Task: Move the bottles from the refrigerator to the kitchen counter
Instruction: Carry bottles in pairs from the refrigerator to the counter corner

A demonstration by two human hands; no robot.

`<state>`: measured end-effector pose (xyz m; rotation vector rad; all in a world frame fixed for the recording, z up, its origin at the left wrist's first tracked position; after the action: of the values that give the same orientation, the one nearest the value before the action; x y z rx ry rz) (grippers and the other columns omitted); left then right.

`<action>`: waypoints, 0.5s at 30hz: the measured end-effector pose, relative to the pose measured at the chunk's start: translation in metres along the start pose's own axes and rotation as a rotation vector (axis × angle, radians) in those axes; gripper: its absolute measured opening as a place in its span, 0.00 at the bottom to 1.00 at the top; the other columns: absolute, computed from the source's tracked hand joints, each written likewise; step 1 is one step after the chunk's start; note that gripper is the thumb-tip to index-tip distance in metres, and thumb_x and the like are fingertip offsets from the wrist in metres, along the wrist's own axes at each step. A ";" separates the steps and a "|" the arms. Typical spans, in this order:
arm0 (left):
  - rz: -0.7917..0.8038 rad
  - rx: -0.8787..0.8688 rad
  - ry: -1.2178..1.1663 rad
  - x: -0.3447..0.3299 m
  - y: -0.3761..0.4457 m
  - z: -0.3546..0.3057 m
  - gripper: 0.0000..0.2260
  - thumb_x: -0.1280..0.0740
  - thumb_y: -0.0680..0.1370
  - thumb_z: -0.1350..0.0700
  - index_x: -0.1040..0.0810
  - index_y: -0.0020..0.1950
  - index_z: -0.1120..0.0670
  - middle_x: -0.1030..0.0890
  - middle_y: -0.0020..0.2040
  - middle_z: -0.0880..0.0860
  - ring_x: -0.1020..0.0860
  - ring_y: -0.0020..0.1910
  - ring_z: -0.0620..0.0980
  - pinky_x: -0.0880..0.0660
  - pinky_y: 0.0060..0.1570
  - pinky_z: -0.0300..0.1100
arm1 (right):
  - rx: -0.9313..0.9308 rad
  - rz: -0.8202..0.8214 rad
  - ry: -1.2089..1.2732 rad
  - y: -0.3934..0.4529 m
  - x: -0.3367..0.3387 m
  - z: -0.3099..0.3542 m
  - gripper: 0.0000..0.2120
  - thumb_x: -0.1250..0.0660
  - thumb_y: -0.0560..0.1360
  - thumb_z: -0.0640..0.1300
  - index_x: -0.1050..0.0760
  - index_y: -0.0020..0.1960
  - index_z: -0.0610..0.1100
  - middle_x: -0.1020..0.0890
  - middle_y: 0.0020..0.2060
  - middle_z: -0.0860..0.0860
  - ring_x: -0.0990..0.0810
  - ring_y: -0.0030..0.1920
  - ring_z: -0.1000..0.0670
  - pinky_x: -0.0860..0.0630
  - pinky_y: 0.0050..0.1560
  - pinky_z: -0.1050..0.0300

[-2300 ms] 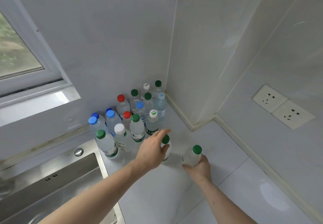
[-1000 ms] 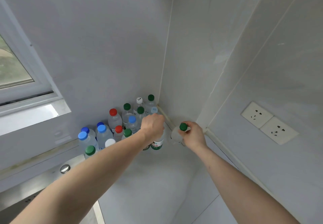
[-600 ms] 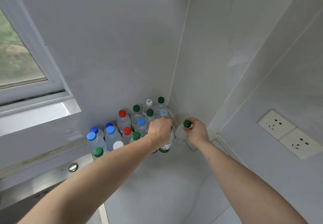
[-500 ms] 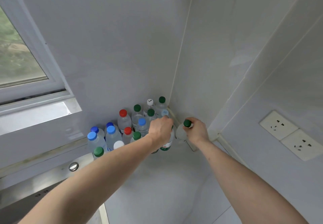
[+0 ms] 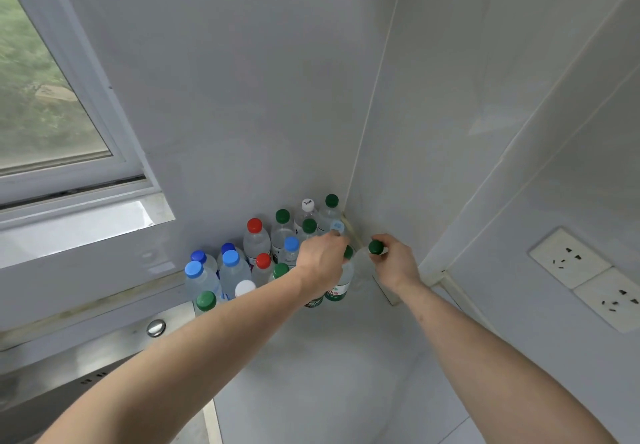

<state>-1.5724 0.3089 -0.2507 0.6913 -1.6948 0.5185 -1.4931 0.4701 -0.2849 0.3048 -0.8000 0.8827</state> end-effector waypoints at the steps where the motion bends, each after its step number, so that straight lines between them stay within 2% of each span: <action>1: -0.010 -0.001 -0.012 0.001 -0.003 0.001 0.05 0.34 0.80 0.59 0.23 0.55 0.53 0.22 0.50 0.51 0.20 0.45 0.57 0.36 0.32 0.45 | 0.002 0.009 0.011 -0.001 0.001 0.002 0.18 0.32 0.81 0.36 0.22 0.70 0.44 0.17 0.62 0.44 0.16 0.56 0.43 0.21 0.61 0.52; 5: -0.028 -0.006 -0.068 0.005 -0.015 0.003 0.11 0.33 0.80 0.59 0.22 0.61 0.51 0.21 0.57 0.50 0.19 0.48 0.58 0.30 0.35 0.47 | 0.001 0.030 0.069 -0.004 0.008 0.016 0.19 0.35 0.81 0.35 0.23 0.71 0.46 0.17 0.63 0.49 0.16 0.52 0.47 0.22 0.55 0.57; 8: -0.028 0.002 -0.091 0.012 -0.024 0.002 0.15 0.33 0.79 0.60 0.23 0.66 0.50 0.21 0.61 0.49 0.19 0.52 0.57 0.23 0.40 0.48 | 0.001 0.059 0.033 -0.009 0.016 0.022 0.21 0.37 0.81 0.34 0.23 0.71 0.48 0.16 0.60 0.48 0.17 0.49 0.49 0.22 0.54 0.58; 12: -0.043 0.012 -0.118 0.027 -0.038 0.002 0.19 0.33 0.81 0.58 0.25 0.72 0.49 0.23 0.68 0.48 0.20 0.59 0.56 0.28 0.43 0.45 | -0.023 0.086 0.009 -0.027 0.026 0.023 0.24 0.39 0.80 0.34 0.24 0.72 0.50 0.18 0.48 0.50 0.22 0.37 0.57 0.27 0.44 0.63; 14: -0.039 0.017 -0.132 0.032 -0.047 0.005 0.19 0.34 0.82 0.56 0.26 0.73 0.48 0.24 0.68 0.48 0.21 0.60 0.56 0.26 0.44 0.46 | -0.022 0.074 0.017 -0.043 0.030 0.025 0.25 0.40 0.80 0.34 0.25 0.73 0.50 0.19 0.48 0.51 0.22 0.39 0.56 0.27 0.43 0.63; 15: -0.033 0.019 -0.144 0.034 -0.053 0.008 0.19 0.34 0.82 0.55 0.26 0.73 0.48 0.24 0.68 0.47 0.21 0.60 0.55 0.24 0.46 0.47 | -0.017 0.065 0.026 -0.054 0.032 0.025 0.24 0.39 0.80 0.34 0.25 0.73 0.49 0.19 0.53 0.50 0.20 0.44 0.54 0.26 0.46 0.62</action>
<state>-1.5465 0.2590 -0.2201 0.7848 -1.8108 0.4709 -1.4514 0.4417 -0.2405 0.2526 -0.7964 0.9383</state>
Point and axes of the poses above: each hand's wrist, its own y-axis towards the middle knuckle, its own x-axis out of the back of the hand, z = x × y, the point moved 2 cm from there along y, towards the middle knuckle
